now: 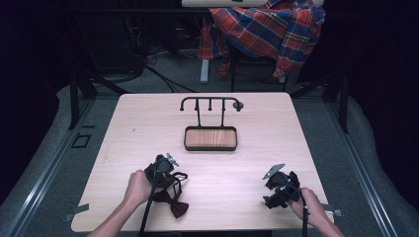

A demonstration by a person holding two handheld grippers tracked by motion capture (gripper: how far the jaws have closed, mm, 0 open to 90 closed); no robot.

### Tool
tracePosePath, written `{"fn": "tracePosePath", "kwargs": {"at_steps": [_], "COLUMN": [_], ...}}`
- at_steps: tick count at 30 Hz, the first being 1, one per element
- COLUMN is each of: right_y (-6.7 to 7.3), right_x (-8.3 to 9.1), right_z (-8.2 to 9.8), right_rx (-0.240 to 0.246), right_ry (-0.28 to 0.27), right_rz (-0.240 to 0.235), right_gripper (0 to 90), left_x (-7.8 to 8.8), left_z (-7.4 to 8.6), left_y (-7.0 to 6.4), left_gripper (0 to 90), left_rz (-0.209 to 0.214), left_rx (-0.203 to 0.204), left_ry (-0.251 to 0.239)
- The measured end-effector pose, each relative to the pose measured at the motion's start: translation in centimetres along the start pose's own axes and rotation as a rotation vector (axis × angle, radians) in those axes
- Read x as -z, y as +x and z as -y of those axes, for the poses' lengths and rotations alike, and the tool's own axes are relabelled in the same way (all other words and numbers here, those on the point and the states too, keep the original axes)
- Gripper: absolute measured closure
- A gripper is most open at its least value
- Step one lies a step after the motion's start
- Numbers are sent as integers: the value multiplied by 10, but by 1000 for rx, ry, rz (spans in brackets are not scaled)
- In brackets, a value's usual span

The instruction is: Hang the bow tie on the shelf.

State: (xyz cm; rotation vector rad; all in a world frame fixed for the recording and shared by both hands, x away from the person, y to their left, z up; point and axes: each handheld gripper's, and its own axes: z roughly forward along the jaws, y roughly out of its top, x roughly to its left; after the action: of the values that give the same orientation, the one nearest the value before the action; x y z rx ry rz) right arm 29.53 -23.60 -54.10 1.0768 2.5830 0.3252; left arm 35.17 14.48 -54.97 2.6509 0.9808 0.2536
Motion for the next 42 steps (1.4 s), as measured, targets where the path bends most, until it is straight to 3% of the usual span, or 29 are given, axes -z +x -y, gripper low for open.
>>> {"fn": "tracePosePath", "kwargs": {"at_steps": [6, 12, 18, 26, 29, 36, 42], "right_y": [0, 1, 1, 1, 2, 2, 1], "right_x": [0, 0, 1, 2, -1, 2, 1], "right_z": [0, 0, 0, -1, 0, -1, -1], "right_rx": [5, 1, 6, 18, -10, 12, 10], "right_ry": [6, -6, -5, 2, -29, -7, -8], "right_rz": [-3, -6, -4, 9, -11, -2, 1], "right_gripper": [152, 152, 152, 152, 152, 153, 152], "left_x": [-1, 4, 15, 24, 29, 42, 53], "left_z": [0, 0, 2, 5, 6, 8, 10], "left_y": [-4, -6, -2, 1, 3, 2, 0], "left_gripper": [868, 881, 881, 880, 880, 888, 891], "left_rz": [-3, -4, 1, -7, -9, -47, -46], "left_rx": [-28, -40, -10, -4, -3, -10, -10], "left_ry": [7, -9, -62, -97, -113, -161, -200]}}
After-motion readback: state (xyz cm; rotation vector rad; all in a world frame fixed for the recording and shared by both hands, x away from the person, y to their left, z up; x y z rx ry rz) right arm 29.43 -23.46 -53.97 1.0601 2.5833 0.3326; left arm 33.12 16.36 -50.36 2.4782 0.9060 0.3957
